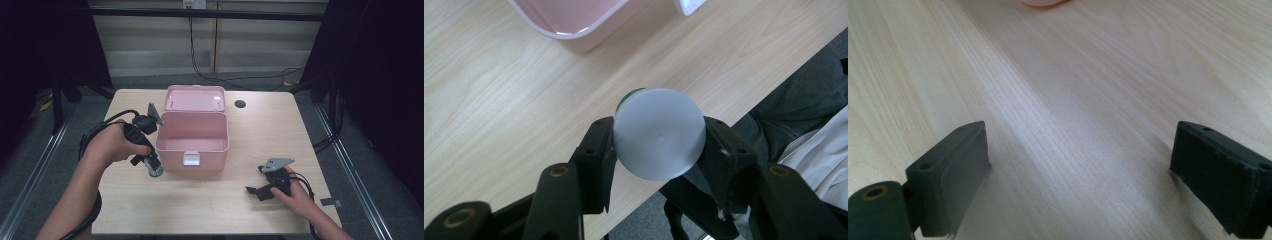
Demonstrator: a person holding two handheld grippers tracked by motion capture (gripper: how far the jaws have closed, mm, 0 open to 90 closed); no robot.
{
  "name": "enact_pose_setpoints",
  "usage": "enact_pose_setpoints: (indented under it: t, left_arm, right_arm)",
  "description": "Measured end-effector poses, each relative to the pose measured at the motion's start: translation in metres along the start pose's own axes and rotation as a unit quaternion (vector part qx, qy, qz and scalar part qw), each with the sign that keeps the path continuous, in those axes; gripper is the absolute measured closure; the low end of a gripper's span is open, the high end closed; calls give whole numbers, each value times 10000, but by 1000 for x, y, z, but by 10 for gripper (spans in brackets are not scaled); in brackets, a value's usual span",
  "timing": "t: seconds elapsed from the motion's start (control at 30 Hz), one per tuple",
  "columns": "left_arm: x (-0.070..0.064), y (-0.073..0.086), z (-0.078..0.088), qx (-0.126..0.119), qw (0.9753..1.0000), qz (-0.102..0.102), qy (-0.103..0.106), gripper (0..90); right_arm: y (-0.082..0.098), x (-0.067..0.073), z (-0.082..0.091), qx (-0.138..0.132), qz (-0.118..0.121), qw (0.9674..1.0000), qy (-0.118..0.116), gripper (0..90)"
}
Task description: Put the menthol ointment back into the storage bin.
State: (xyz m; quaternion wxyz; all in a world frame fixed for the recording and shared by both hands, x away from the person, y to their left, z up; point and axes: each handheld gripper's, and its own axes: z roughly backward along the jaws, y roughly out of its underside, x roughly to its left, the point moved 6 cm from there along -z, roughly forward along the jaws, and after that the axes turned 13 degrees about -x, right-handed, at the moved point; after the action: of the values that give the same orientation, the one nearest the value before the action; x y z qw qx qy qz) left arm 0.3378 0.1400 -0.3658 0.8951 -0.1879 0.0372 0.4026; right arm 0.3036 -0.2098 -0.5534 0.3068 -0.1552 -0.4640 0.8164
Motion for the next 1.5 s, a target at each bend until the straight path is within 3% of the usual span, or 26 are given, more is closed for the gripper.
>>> enact_pose_setpoints:
  t: [0.17, 0.73, 1.0, 1.1, 1.5]
  left_arm:
    - [1, -7, 8, -49, 10000, -17, -56, 504]
    - [6, -23, 35, -118, 9994, 294, -109, 505]
    - [13, -31, 48, -281, 9988, 358, -193, 505]
    - [15, -35, 50, -301, 9983, 454, -200, 505]
    - [22, -59, 44, -339, 9978, 489, -289, 505]
  right_arm:
    - [0, 0, 0, 0, 1, 10000, 2, 82]
    - [0, 0, 0, 1, 2, 10000, -1, 82]
    - [0, 0, 0, 6, 16, 10000, -4, 82]
    - [0, 0, 0, 11, 8, 10000, 7, 82]
    - [0, 0, 0, 11, 6, 10000, -6, 82]
